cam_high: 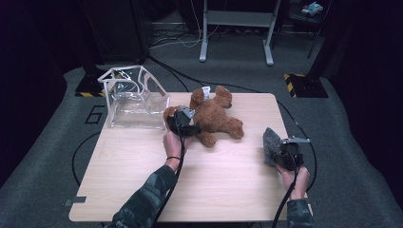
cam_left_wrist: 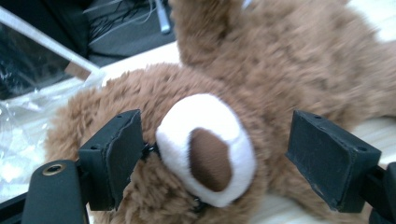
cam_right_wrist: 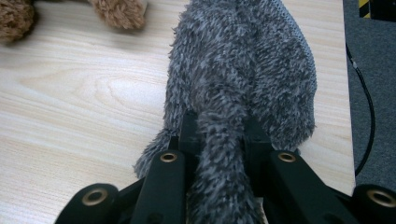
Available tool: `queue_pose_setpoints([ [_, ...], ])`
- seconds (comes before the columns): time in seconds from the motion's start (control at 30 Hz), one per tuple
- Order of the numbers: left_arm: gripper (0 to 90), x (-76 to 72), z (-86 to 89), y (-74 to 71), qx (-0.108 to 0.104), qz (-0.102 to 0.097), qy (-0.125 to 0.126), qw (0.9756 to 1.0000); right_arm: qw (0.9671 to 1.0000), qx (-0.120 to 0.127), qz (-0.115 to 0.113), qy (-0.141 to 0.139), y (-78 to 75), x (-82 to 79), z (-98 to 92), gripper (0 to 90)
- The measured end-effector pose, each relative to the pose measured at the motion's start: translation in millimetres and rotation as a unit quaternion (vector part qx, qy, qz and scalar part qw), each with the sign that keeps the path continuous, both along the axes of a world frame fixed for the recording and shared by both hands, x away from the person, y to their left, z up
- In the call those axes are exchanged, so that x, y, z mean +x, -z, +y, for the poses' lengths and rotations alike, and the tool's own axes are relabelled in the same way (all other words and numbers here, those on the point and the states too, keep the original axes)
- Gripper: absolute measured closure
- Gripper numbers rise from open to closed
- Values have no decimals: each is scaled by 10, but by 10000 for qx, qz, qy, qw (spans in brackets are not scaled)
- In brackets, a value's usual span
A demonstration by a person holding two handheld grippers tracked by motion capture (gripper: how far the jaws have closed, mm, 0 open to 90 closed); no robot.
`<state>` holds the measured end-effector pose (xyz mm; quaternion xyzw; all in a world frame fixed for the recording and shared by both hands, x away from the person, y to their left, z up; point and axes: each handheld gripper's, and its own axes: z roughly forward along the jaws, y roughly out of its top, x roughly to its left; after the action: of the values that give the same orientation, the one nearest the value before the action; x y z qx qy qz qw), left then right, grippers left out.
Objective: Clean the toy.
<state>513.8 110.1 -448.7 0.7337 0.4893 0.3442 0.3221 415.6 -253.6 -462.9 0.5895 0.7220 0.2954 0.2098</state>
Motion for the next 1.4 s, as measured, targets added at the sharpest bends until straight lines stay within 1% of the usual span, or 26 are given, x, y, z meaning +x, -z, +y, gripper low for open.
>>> queue_pose_setpoints([
  [0.07, 205, 28, 15, 40, 64, 60, -109, 9999, 10000, 1, 11, 14, 1, -3, 8, 753],
  [0.1, 249, 41, 23, 61, 120, 28, -160, 9998, 10000, -6, 5, -10, 4, -1, 1, 754],
  [0.13, 296, 48, 35, 77, 120, 32, -177, 9998, 10000, -15, -6, -20, 8, 0, -3, 754],
  [0.2, 347, 62, 65, 99, 121, -20, -154, 9998, 10000, 7, 32, -6, 8, -8, -8, 754],
  [0.27, 409, 74, 91, 113, 117, 40, -91, 9999, 10000, 10, 53, 1, 9, -14, -11, 754],
  [0.3, 442, 80, 100, 128, 74, 25, -45, 10000, 10000, 34, 49, 23, 7, -15, -10, 754],
  [0.37, 489, 79, 118, 133, 68, 36, 67, 9999, 10000, 30, 29, 5, 0, -15, -15, 754],
  [0.4, 501, 77, 124, 135, 48, 33, 123, 9999, 10000, 23, 13, -4, -6, -16, -15, 754],
  [0.43, 513, 72, 137, 134, -15, 28, 191, 9998, 10000, 13, -3, -26, -9, -15, -18, 754],
  [0.5, 529, 65, 172, 123, -118, 80, 291, 9995, 10000, 1, -31, -25, -20, -12, -18, 755],
  [0.53, 533, 62, 189, 121, -203, 67, 357, 9991, 10000, 33, -10, 8, -30, -17, -12, 755],
  [0.57, 537, 59, 210, 120, -288, 69, 397, 9988, 10000, 23, -36, -6, -36, -15, -14, 755],
  [0.6, 540, 56, 225, 114, -302, 93, 444, 9985, 10000, 9, -47, -14, -44, -16, -13, 755],
  [0.63, 541, 50, 240, 111, -374, 104, 525, 9979, 10000, -4, -83, -40, -50, -15, -16, 756],
  [0.7, 544, 41, 268, 103, -515, 150, 603, 9967, 9999, 11, -112, -25, -69, -21, -7, 757],
  [0.73, 546, 31, 276, 106, -601, 122, 671, 9959, 9999, -2, -140, -28, -79, -23, -5, 758],
  [0.8, 548, 3, 271, 105, -675, 150, 767, 9947, 9998, 26, -192, -31, -103, -32, 2, 760],
  [0.87, 548, -20, 270, 102, -788, 164, 883, 9928, 9997, 37, -243, -45, -132, -37, 13, 762],
  [0.93, 548, -48, 252, 96, -852, 207, 1011, 9910, 9994, 28, -338, -98, -171, -46, 18, 764],
  [0.97, 548, -55, 242, 96, -890, 208, 1032, 9904, 9992, 16, -389, -134, -201, -48, 26, 765],
  [1.0, 548, -63, 234, 92, -926, 222, 1100, 9894, 9991, 38, -413, -117, -224, -52, 40, 766],
  [1.07, 548, -78, 200, 87, -980, 261, 1202, 9876, 9987, 30, -485, -181, -290, -57, 65, 767],
  [1.1, 548, -86, 180, 85, -1005, 273, 1253, 9866, 9983, 53, -544, -200, -326, -60, 91, 767],
  [1.2, 547, -98, 125, 87, -1081, 306, 1432, 9833, 9971, 2, -669, -353, -435, -51, 192, 767],
  [1.37, 546, -137, 39, 71, -1187, 415, 1613, 9789, 9946, -72, -775, -682, -579, 27, 485, 768],
  [1.4, 545, -148, 19, 70, -1215, 424, 1627, 9782, 9939, -142, -780, -769, -600, 50, 553, 768],
])
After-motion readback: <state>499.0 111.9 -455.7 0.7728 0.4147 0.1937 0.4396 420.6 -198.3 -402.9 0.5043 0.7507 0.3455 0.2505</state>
